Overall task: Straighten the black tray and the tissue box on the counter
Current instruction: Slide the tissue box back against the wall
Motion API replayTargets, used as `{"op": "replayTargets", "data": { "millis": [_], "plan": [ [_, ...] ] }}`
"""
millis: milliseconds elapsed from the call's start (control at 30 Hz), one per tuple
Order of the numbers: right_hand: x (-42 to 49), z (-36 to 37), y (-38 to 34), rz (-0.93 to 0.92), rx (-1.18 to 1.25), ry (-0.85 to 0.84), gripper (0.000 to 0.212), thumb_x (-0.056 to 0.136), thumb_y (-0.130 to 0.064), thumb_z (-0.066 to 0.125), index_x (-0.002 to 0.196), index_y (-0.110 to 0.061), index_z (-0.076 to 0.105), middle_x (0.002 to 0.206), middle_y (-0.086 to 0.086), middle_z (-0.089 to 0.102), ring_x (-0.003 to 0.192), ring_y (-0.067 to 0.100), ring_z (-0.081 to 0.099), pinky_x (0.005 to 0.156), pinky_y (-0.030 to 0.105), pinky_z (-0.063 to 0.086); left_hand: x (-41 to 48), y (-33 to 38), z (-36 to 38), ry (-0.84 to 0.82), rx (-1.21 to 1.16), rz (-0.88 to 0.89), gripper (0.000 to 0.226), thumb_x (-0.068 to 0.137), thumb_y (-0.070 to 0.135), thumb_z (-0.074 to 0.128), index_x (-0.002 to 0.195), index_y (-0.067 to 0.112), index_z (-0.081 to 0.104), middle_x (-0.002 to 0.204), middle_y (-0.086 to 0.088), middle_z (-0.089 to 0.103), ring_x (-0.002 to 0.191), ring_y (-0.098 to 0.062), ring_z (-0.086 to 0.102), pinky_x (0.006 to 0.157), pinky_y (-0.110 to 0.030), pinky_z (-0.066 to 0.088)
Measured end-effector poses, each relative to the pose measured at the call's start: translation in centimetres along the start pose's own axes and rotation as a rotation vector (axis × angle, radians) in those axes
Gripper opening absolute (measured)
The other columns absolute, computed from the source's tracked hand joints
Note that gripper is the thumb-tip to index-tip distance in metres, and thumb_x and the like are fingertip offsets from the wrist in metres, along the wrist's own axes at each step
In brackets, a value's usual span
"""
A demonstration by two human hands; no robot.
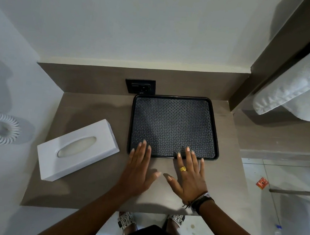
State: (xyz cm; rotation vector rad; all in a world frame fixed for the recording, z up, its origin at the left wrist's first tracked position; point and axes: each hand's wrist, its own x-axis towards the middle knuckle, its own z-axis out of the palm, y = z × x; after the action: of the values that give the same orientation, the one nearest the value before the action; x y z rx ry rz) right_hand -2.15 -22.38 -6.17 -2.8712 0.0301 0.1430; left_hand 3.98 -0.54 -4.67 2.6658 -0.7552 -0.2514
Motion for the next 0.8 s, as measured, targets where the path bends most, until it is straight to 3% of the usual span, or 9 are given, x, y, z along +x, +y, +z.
{"op": "replayTargets", "data": {
  "millis": [67, 200, 300, 400, 533, 633, 800],
  "plan": [
    [-0.9, 0.5, -1.8, -0.02, 0.036, 0.005, 0.084, 0.088, -0.071, 0.037, 0.153, -0.022, 0.02, 0.163, 0.014, 0.011, 0.148, 0.033, 0.011, 0.117, 0.054, 0.002, -0.4, -1.7, -1.8, 0.075, -0.009, 0.004, 0.096, 0.089, 0.067, 0.044, 0.157, 0.008, 0.013, 0.166, -0.016, -0.003, 0.155, -0.028, -0.004, 0.124, -0.038, -0.011],
    [-1.6, 1.9, -5.7, -0.216, 0.018, -0.103, 0.079, 0.09, -0.069, 0.036, 0.153, -0.024, 0.023, 0.163, 0.011, 0.01, 0.147, 0.034, 0.017, 0.113, 0.061, 0.019, -1.3, -7.9, -6.2, 0.122, 0.098, -0.004, 0.104, 0.077, 0.063, 0.063, 0.155, 0.009, 0.022, 0.165, -0.023, 0.003, 0.154, -0.035, 0.0, 0.121, -0.054, 0.005],
    [-0.7, 2.6, -8.5, -0.192, -0.01, -0.161, 0.078, 0.089, -0.071, 0.034, 0.15, -0.023, 0.032, 0.161, 0.012, 0.019, 0.145, 0.037, 0.023, 0.111, 0.064, 0.023, -1.6, -13.5, -9.7, -0.043, 0.25, -0.075, 0.121, 0.067, 0.072, 0.068, 0.156, 0.008, 0.017, 0.165, -0.021, 0.0, 0.153, -0.038, 0.003, 0.12, -0.059, 0.011],
    [0.2, 3.7, -11.1, -0.13, -0.054, -0.221, 0.084, 0.085, -0.077, 0.032, 0.148, -0.022, 0.037, 0.16, 0.014, 0.023, 0.143, 0.041, 0.027, 0.111, 0.066, 0.021, -2.4, -18.5, -12.2, -0.239, 0.331, -0.212, 0.146, 0.054, 0.085, 0.066, 0.157, 0.009, -0.003, 0.165, -0.016, -0.015, 0.153, -0.034, -0.012, 0.122, -0.056, -0.001],
    [0.3, 5.2, -13.7, -0.095, -0.083, -0.253, 0.089, 0.08, -0.079, 0.036, 0.148, -0.021, 0.037, 0.159, 0.014, 0.026, 0.143, 0.044, 0.025, 0.111, 0.07, 0.017, -3.4, -22.4, -13.2, -0.401, 0.329, -0.351, 0.162, 0.041, 0.096, 0.059, 0.153, 0.013, -0.024, 0.162, -0.01, -0.027, 0.15, -0.032, -0.023, 0.121, -0.058, -0.009],
    [0.3, 5.8, -14.1, -0.072, -0.092, -0.246, 0.09, 0.079, -0.079, 0.036, 0.149, -0.022, 0.034, 0.159, 0.014, 0.026, 0.144, 0.042, 0.023, 0.111, 0.07, 0.013, -3.4, -23.0, -13.1, -0.442, 0.305, -0.36, 0.162, 0.039, 0.094, 0.062, 0.154, 0.014, -0.02, 0.165, -0.008, -0.016, 0.153, -0.032, -0.009, 0.122, -0.058, 0.0],
    [0.4, 6.0, -14.0, -0.066, -0.1, -0.256, 0.091, 0.079, -0.081, 0.034, 0.149, -0.023, 0.032, 0.16, 0.012, 0.024, 0.145, 0.041, 0.02, 0.111, 0.07, 0.011, -3.9, -22.8, -12.4, -0.266, 0.324, -0.31, 0.151, 0.042, 0.08, 0.075, 0.156, 0.012, 0.001, 0.157, -0.012, 0.024, 0.141, -0.035, 0.03, 0.118, -0.052, 0.024]
  ]
}}
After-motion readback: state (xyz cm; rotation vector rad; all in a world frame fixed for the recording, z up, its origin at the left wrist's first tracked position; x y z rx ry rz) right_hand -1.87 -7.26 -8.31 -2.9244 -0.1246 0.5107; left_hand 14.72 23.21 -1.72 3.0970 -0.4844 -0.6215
